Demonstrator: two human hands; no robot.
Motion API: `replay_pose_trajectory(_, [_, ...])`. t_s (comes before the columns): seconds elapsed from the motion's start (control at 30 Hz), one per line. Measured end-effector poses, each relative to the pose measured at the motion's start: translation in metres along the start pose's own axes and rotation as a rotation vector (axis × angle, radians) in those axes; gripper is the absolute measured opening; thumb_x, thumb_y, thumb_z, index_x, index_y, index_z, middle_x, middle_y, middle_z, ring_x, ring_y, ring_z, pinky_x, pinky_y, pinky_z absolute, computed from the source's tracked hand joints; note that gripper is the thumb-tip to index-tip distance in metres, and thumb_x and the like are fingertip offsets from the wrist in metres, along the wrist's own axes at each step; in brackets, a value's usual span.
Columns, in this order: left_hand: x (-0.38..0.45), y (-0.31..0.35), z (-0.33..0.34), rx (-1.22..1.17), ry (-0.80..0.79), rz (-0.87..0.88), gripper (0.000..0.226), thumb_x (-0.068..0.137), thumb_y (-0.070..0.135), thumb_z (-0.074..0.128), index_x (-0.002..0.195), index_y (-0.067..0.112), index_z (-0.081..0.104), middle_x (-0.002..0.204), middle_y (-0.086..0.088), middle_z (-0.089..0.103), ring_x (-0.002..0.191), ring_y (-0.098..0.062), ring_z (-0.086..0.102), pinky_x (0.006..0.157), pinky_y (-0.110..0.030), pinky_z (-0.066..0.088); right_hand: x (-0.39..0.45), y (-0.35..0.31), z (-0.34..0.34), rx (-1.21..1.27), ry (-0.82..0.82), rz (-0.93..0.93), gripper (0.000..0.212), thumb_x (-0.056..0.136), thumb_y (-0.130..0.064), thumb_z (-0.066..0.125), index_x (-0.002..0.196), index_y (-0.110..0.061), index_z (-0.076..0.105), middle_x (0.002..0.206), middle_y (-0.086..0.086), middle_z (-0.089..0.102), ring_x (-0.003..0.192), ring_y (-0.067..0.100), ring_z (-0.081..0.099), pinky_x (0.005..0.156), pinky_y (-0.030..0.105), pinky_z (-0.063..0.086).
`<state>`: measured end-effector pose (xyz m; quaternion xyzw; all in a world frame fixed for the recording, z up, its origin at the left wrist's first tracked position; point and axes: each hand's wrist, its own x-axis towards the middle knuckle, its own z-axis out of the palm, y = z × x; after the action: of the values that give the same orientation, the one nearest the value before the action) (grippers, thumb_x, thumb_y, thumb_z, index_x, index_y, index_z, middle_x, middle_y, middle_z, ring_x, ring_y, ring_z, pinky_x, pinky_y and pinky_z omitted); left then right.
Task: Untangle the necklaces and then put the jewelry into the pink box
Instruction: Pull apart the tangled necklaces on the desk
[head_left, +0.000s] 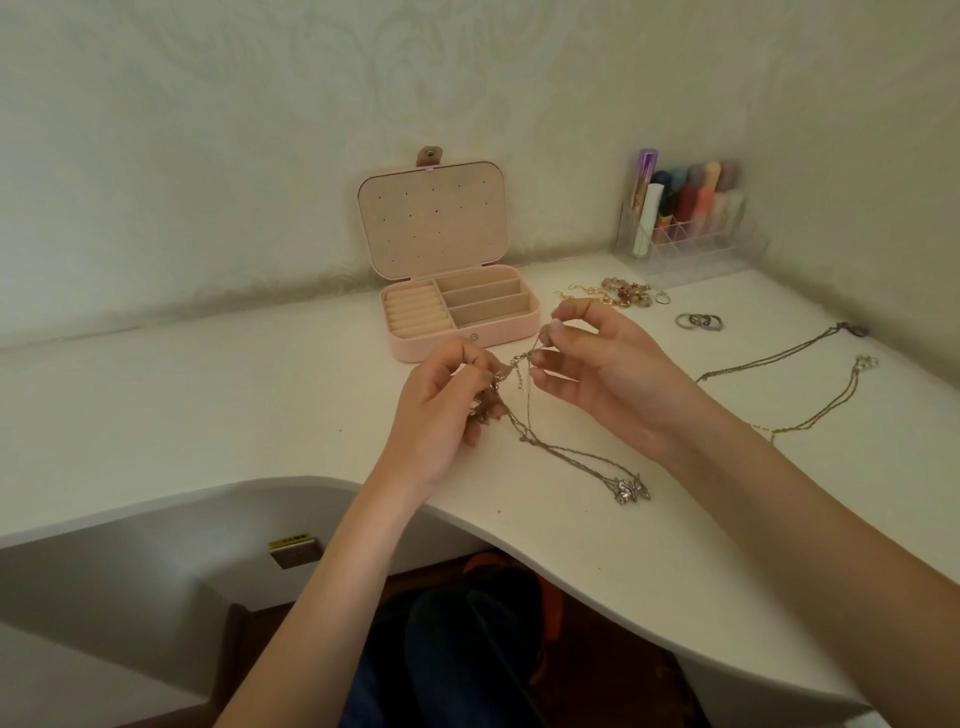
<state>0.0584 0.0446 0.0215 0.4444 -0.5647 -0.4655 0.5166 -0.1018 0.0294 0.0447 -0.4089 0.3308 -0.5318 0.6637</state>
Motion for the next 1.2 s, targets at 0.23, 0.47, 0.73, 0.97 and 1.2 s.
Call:
replay_pose_trajectory(0.23, [-0.002,0.005,-0.001,-0.105,-0.03,-0.021,0.023,0.095,0.0,0.035,0.077,0.013,0.04,0.062,-0.008,0.065,0.048,-0.019,0.053,0.038,-0.023,0.03,-0.001,0.002,0.005,-0.015,0.039,-0.057,0.013,0.096,0.002,0.045,0.092,-0.01,0.048,0.072,0.004,0.054,0.063,0.016,0.062,0.071,0.033,0.059])
replay_pose_trajectory(0.47, [-0.002,0.005,-0.001,-0.094,0.035,-0.01,0.018,0.102,0.015,0.033,0.085,0.017,0.038,0.054,-0.006,0.064,0.036,-0.016,0.048,0.035,-0.02,0.026,-0.002,0.004,0.002,-0.438,0.045,-0.108,0.027,0.099,0.0,0.039,0.105,-0.007,0.064,0.069,0.004,0.048,0.062,0.009,0.051,0.074,0.026,0.057])
replay_pose_trajectory(0.73, [-0.003,0.006,0.001,-0.086,0.005,0.021,0.016,0.102,0.017,0.035,0.087,0.019,0.038,0.048,-0.004,0.06,0.033,-0.012,0.042,0.036,-0.014,0.03,-0.004,0.011,0.009,-0.871,-0.027,-0.099,0.039,0.092,0.001,0.035,0.091,-0.015,0.07,0.054,-0.005,0.044,0.052,0.003,0.04,0.063,0.016,0.052])
replay_pose_trajectory(0.97, [-0.002,0.004,0.001,-0.094,-0.014,0.015,0.016,0.102,0.016,0.035,0.087,0.017,0.038,0.051,-0.005,0.062,0.033,-0.013,0.043,0.036,-0.014,0.028,-0.001,0.009,0.008,-0.522,-0.02,0.05,0.036,0.091,0.002,0.031,0.067,-0.012,0.053,0.067,0.002,0.047,0.063,0.012,0.045,0.067,0.023,0.05])
replay_pose_trajectory(1.2, [0.0,-0.003,0.003,-0.006,-0.057,0.036,0.011,0.101,0.017,0.039,0.091,0.014,0.039,0.073,-0.003,0.069,0.036,-0.018,0.052,0.034,-0.017,0.025,0.002,0.006,0.004,-0.171,-0.037,0.027,0.039,0.093,0.003,0.031,0.06,-0.01,0.046,0.07,0.009,0.056,0.07,0.021,0.057,0.077,0.029,0.052])
